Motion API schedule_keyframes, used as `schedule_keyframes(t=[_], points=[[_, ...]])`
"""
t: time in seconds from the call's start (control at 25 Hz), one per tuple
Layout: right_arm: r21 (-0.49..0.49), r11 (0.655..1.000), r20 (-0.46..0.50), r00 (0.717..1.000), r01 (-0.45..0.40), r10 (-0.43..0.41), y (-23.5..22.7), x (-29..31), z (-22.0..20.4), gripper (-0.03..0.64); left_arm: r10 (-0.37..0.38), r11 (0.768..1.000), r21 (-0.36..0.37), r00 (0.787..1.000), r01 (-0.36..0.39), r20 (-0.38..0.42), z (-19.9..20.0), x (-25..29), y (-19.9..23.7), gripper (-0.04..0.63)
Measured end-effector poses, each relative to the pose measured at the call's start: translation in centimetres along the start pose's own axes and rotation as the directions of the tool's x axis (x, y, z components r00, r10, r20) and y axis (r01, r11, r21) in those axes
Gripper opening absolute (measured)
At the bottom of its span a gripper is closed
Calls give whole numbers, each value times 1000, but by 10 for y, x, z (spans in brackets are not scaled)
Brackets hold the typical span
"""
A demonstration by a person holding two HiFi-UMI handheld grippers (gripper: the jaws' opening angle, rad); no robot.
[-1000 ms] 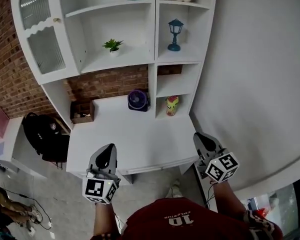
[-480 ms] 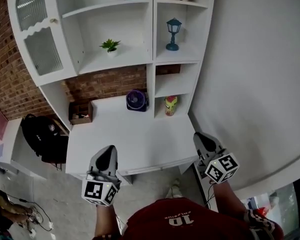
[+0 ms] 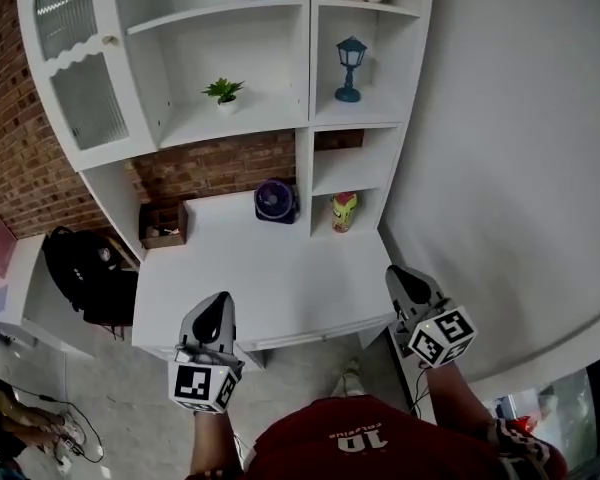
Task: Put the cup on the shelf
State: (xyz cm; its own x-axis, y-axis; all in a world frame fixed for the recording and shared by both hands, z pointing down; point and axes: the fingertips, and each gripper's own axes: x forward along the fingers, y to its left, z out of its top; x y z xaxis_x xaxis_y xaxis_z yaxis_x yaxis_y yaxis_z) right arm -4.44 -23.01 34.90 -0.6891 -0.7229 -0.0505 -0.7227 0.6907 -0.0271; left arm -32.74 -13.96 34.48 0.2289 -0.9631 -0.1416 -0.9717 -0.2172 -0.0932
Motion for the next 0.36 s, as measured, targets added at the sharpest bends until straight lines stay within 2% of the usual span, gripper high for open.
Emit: schedule_keyframes(t=[0.36], points=[[-40, 999, -6, 999, 31, -31, -2, -1, 1, -2, -1, 1000, -18, 1000, 1, 7, 3, -1, 0, -2]])
